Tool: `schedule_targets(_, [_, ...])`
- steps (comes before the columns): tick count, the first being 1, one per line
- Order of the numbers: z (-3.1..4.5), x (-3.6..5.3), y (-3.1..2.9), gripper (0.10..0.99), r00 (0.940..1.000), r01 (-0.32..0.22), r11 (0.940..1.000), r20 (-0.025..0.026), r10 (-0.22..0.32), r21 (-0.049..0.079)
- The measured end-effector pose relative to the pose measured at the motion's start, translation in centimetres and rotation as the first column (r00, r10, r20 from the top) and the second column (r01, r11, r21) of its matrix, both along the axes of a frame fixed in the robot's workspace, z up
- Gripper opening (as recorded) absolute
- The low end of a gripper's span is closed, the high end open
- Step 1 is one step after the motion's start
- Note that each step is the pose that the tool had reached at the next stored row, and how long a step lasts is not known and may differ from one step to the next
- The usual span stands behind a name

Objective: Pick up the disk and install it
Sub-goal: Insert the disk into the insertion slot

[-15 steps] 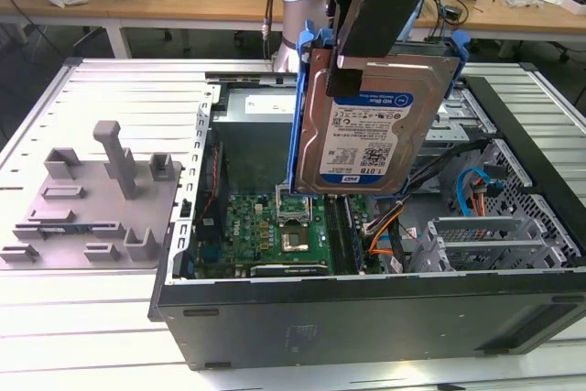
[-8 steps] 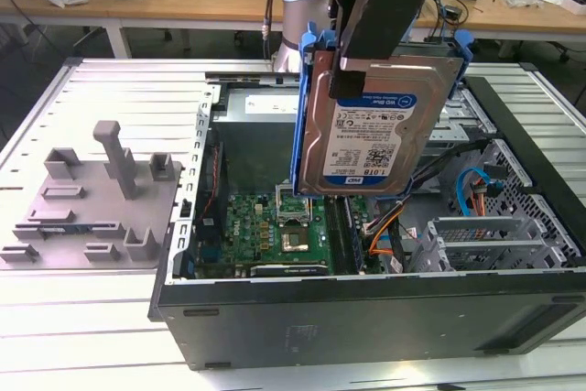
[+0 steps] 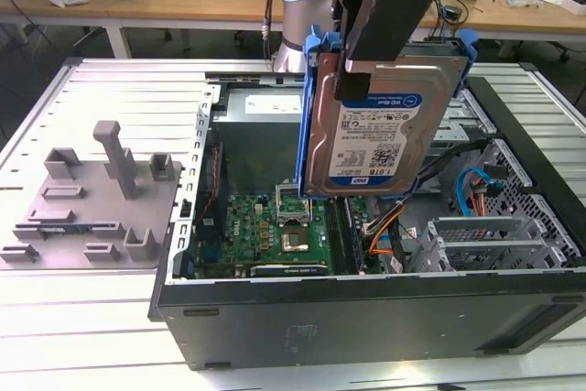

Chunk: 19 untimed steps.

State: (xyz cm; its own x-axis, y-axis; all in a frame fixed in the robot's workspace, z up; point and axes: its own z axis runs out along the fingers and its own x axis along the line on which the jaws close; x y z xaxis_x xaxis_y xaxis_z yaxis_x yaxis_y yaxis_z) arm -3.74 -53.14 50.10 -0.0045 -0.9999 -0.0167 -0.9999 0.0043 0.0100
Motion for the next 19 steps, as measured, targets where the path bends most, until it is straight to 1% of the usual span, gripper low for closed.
schedule_targets(1, [0.00,0.00,-0.08,0.369,1.0000,0.000,1.0000,0.0012,0.000,0.003])
schedule_targets(3, [-0.03,-0.01,-0.32,0.369,1.0000,0.000,0.9999,0.0019,0.000,0.015])
schedule_targets(4, [-0.04,-0.01,-0.35,0.369,1.0000,0.000,0.9999,0.0020,0.000,0.015])
schedule_targets(14, [-0.06,0.00,-0.37,0.369,1.0000,0.000,0.9999,0.0019,0.000,0.016])
schedule_targets(16, [-0.06,0.08,-0.56,0.369,1.0000,0.000,0.9999,0.0019,0.000,0.015])
schedule_targets(17, [-0.06,0.32,-0.80,0.369,1.0000,0.000,0.9999,0.0018,0.000,0.015])
schedule_targets(19, [-0.06,0.74,-1.06,0.369,1.0000,0.000,0.9999,0.0019,0.000,0.015])
